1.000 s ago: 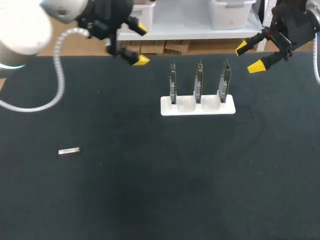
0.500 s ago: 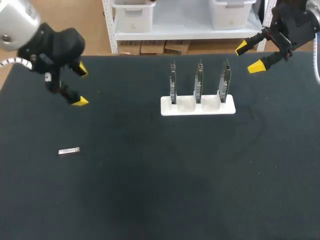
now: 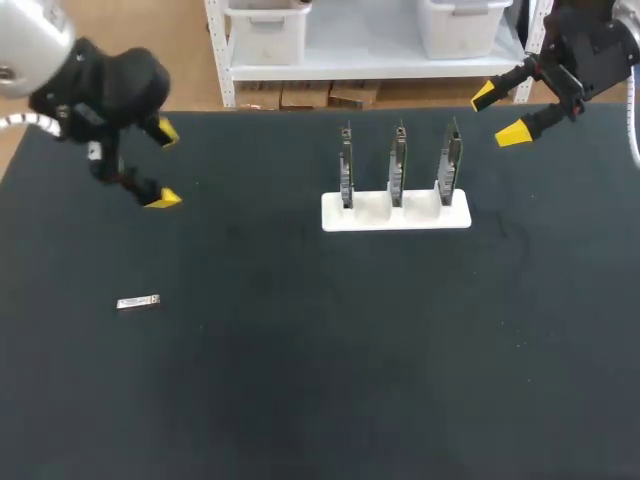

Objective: Pick up the optical module with the left hand, and insert it into the network port with the right hand.

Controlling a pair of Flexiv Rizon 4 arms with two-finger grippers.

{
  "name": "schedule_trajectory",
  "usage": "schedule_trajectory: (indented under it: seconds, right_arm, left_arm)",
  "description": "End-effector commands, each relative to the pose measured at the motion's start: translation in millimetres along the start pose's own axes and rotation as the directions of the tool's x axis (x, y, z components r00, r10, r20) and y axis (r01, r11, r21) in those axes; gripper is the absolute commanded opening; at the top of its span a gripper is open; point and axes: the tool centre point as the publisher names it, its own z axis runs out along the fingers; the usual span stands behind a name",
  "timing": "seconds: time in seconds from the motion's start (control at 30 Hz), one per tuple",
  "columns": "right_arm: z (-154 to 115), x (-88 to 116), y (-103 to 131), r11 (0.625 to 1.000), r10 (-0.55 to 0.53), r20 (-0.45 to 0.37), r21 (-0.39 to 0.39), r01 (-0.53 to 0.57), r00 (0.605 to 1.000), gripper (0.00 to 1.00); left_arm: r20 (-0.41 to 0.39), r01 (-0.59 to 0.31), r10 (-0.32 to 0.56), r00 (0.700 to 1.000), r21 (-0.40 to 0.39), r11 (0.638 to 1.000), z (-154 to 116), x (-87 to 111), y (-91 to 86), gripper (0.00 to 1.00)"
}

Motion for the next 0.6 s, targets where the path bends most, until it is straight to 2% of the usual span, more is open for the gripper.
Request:
schedule_trajectory:
  seconds: [0.03,0.13,0.17,0.23,0.3,0.37,0.53,0.6]
  right_arm:
    - [0,1,2,1.0,-0.002,0.001,0.006,0.002,1.0,1.0]
    - [0,1,2,1.0,-0.002,0.001,0.006,0.002,1.0,1.0]
    - [0,1,2,1.0,-0.002,0.001,0.006,0.002,1.0,1.0]
    - [0,1,2,1.0,-0.002,0.001,0.006,0.002,1.0,1.0]
    - [0,1,2,1.0,-0.002,0.001,0.006,0.002,1.0,1.0]
    - [0,1,2,1.0,-0.002,0.001,0.006,0.002,1.0,1.0]
    - [0,1,2,1.0,-0.002,0.001,0.006,0.002,1.0,1.0]
    - [0,1,2,1.0,-0.002,0.001,0.006,0.002,1.0,1.0]
  left_arm:
    - [-0.026,-0.094,0.093,0.995,-0.011,0.996,11,-26.8,-6.7,1.0]
    - [-0.078,-0.084,0.084,0.993,-0.004,0.996,14,-10.3,-21.0,1.0]
    - [-0.111,-0.063,0.061,0.992,-0.009,0.998,15,-1.6,-26.0,1.0]
    - [-0.107,-0.008,0.01,0.994,0.017,1.0,14,15.1,-34.4,1.0]
    - [-0.14,0.033,-0.031,0.99,0.009,0.999,12,28.9,-42.4,1.0]
    - [-0.152,0.071,-0.069,0.986,0.005,0.997,7,38.9,-49.4,1.0]
    - [-0.202,0.074,-0.078,0.976,-0.025,0.997,4,53.9,-69.8,1.0]
    - [-0.205,0.081,-0.081,0.975,-0.005,0.997,7,62.3,-76.5,1.0]
